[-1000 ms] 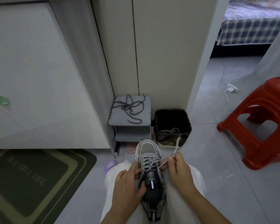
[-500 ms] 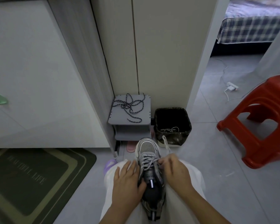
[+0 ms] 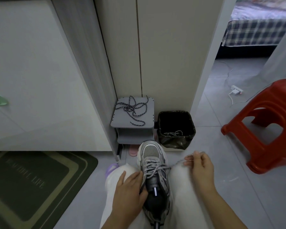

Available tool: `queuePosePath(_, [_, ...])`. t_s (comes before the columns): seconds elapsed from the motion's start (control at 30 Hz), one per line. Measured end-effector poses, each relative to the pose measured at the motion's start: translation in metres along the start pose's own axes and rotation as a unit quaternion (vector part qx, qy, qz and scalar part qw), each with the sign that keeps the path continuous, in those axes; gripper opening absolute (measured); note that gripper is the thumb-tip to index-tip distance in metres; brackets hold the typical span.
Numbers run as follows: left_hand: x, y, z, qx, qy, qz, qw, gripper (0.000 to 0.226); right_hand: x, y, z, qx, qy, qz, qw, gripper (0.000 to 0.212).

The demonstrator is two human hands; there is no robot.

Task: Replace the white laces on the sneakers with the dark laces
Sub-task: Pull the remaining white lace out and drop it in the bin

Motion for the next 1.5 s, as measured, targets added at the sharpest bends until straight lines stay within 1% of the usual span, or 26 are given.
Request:
queuePosePath(0.07, [0.002,0.004,0.0,0.012,-0.005,0.017,1.0,0.061,-0.002,0.002,-0.003,-0.024,-0.004,0.062,0.998,0.037])
queuePosePath(0.1, [0.003,0.005,0.0,0.009,-0.003,0.027,1.0,0.064,-0.004,0.0,-0.002,-0.037,0.005,0.105,0.994,0.043])
queuePosePath(0.17, [0.006,0.001,-0.001,0.007,-0.021,0.02,1.0,0.073,-0.012,-0.009,0.008,-0.058,0.054,0.198,0.977,0.053])
queuePosePath(0.2, [0.005,-0.001,-0.002,0.015,-0.022,0.034,0.999,0.073,-0.016,-0.019,0.016,-0.079,0.085,0.238,0.964,0.054])
queuePosePath(0.23, [0.006,0.001,-0.003,0.029,-0.018,0.049,0.998,0.07,-0.017,-0.031,0.026,-0.106,0.111,0.274,0.949,0.052])
queuePosePath(0.3, [0.006,0.005,-0.006,0.048,-0.009,0.077,0.996,0.053,-0.011,-0.057,0.046,-0.166,0.168,0.335,0.912,0.04])
queuePosePath(0.37, [0.007,0.013,-0.005,0.102,-0.02,0.107,0.989,0.036,-0.002,-0.075,0.063,-0.199,0.225,0.393,0.869,0.038])
queuePosePath(0.4, [0.009,0.019,-0.005,0.135,-0.03,0.113,0.984,0.032,0.001,-0.079,0.067,-0.197,0.245,0.411,0.856,0.037])
queuePosePath(0.43, [0.01,0.025,-0.005,0.16,-0.031,0.123,0.979,0.029,0.004,-0.079,0.069,-0.186,0.259,0.418,0.851,0.034])
queuePosePath(0.5, [0.009,0.036,-0.006,0.196,-0.004,0.145,0.97,0.022,0.004,-0.078,0.071,-0.168,0.278,0.418,0.848,0.027])
queuePosePath(0.53, [0.007,0.04,-0.008,0.21,0.019,0.157,0.965,0.015,0.003,-0.078,0.072,-0.158,0.284,0.417,0.849,0.025])
queuePosePath(0.57, [0.005,0.044,-0.011,0.207,0.044,0.164,0.963,0.008,0.002,-0.077,0.072,-0.15,0.283,0.42,0.849,0.025])
queuePosePath(0.6, [0.004,0.044,-0.015,0.184,0.065,0.166,0.967,0.005,0.003,-0.077,0.072,-0.138,0.284,0.434,0.844,0.026])
queuePosePath(0.63, [0.003,0.042,-0.02,0.152,0.079,0.168,0.971,0.007,0.004,-0.077,0.073,-0.122,0.295,0.457,0.83,0.028])
queuePosePath(0.7, [0.0,0.039,-0.026,0.103,0.092,0.152,0.979,0.011,0.009,-0.078,0.077,-0.088,0.324,0.51,0.792,0.036])
queuePosePath(0.77, [-0.002,0.044,-0.028,0.094,0.103,0.121,0.983,0.014,0.011,-0.079,0.077,-0.065,0.348,0.53,0.771,0.04])
queuePosePath(0.8, [-0.002,0.047,-0.028,0.097,0.107,0.106,0.984,0.016,0.011,-0.078,0.076,-0.06,0.351,0.53,0.77,0.04])
queuePosePath(0.9, [0.003,0.059,-0.026,0.12,0.112,0.084,0.983,0.019,0.008,-0.076,0.076,-0.049,0.354,0.508,0.783,0.038])
queuePosePath(1.03, [0.008,0.065,-0.027,0.127,0.109,0.129,0.977,0.014,0.001,-0.067,0.086,-0.023,0.373,0.475,0.797,0.04])
queuePosePath(1.1, [0.01,0.066,-0.027,0.116,0.105,0.153,0.976,0.013,-0.003,-0.064,0.09,-0.012,0.378,0.466,0.8,0.041])
queuePosePath(1.23, [0.008,0.061,-0.025,0.09,0.11,0.19,0.971,0.014,0.0,-0.066,0.092,-0.02,0.367,0.471,0.802,0.042])
queuePosePath(1.27, [0.008,0.059,-0.024,0.078,0.11,0.196,0.971,0.016,0.002,-0.066,0.091,-0.025,0.363,0.474,0.802,0.043])
queuePosePath(1.33, [0.011,0.053,-0.023,0.06,0.083,0.202,0.974,0.025,0.004,-0.067,0.09,-0.036,0.356,0.481,0.8,0.044])
queuePosePath(1.4, [0.01,0.054,-0.019,0.081,0.072,0.189,0.976,0.026,0.0,-0.068,0.091,-0.044,0.366,0.481,0.796,0.043])
queuePosePath(1.5, [0.004,0.058,-0.013,0.136,0.09,0.16,0.974,0.021,-0.008,-0.069,0.092,-0.056,0.393,0.465,0.791,0.041])
Point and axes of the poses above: each hand's wrist, its own z-axis away from the middle knuckle, its own y-axis out of the back of the hand, x = y × z, the point moved 9 cm from there along -z, towards the middle knuckle, and after that the axes turned 9 degrees about -y, right-handed, at the moved point
